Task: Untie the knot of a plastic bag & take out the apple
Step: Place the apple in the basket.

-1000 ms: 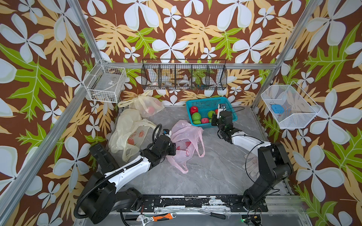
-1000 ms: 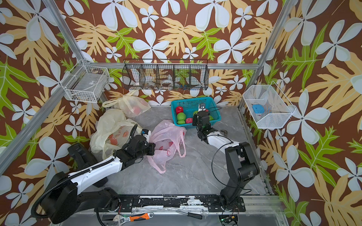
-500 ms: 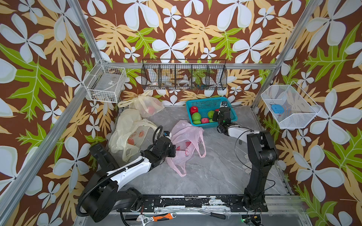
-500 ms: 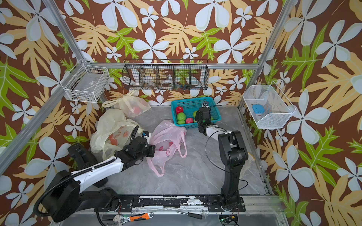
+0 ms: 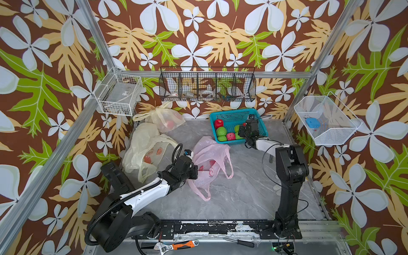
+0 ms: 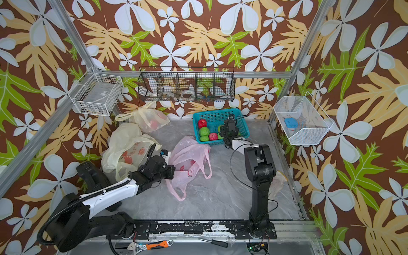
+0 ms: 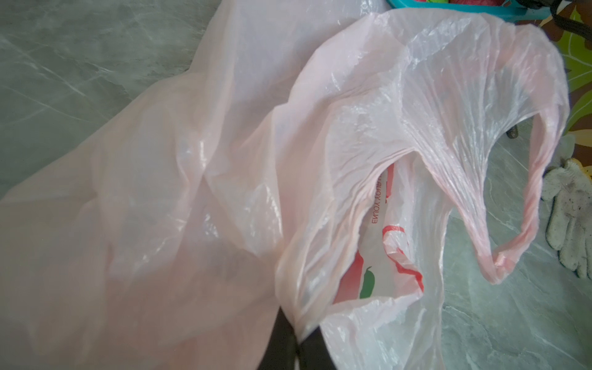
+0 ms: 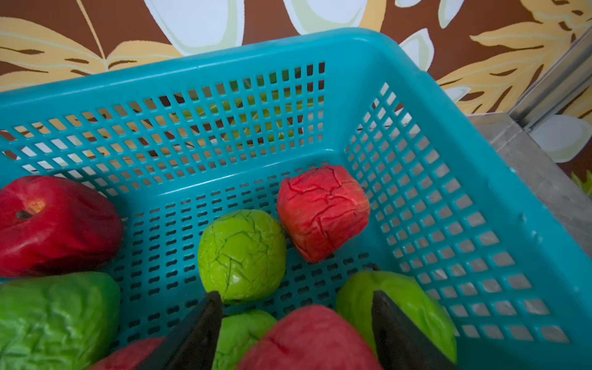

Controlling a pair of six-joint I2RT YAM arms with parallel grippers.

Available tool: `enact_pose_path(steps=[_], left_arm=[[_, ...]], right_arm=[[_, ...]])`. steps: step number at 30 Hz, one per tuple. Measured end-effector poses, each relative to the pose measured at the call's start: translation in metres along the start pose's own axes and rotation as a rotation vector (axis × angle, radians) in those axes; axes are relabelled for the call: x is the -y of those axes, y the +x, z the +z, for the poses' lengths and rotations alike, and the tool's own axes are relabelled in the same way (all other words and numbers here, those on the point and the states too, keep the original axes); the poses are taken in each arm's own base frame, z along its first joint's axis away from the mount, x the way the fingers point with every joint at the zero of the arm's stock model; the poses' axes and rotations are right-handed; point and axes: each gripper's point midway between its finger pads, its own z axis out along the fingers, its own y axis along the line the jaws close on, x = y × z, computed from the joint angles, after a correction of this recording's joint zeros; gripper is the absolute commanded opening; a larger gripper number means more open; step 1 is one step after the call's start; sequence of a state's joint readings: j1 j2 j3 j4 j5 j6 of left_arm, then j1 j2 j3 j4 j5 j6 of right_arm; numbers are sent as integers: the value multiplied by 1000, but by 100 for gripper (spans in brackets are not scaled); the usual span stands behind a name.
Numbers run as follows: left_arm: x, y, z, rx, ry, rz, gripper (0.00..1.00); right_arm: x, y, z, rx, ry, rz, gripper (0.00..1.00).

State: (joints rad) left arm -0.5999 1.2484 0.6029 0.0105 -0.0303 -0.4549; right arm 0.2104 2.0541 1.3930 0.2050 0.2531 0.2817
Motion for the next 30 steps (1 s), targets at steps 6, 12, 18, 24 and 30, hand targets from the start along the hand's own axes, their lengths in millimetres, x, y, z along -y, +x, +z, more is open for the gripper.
enact_pose_path(steps=[6,12,18,24,30], left_arm=[[1,0,-3,6,10,0,0],[-3,9,-8,1,15,-12,0],[-1,14,-10,-9,37,-37,0],[4,6,-18,20,56,-45,0],[6,1,-24,38,67,-63,0]], right_arm=[[-1,-7,-18,4,-27,-23,75],[-9,-13,-24,4,-72,-51,38],[-6,-7,-1,-69,-14,-99,29],[-9,5,15,-135,-7,-141,29],[-13,18,26,-205,-14,-198,28]])
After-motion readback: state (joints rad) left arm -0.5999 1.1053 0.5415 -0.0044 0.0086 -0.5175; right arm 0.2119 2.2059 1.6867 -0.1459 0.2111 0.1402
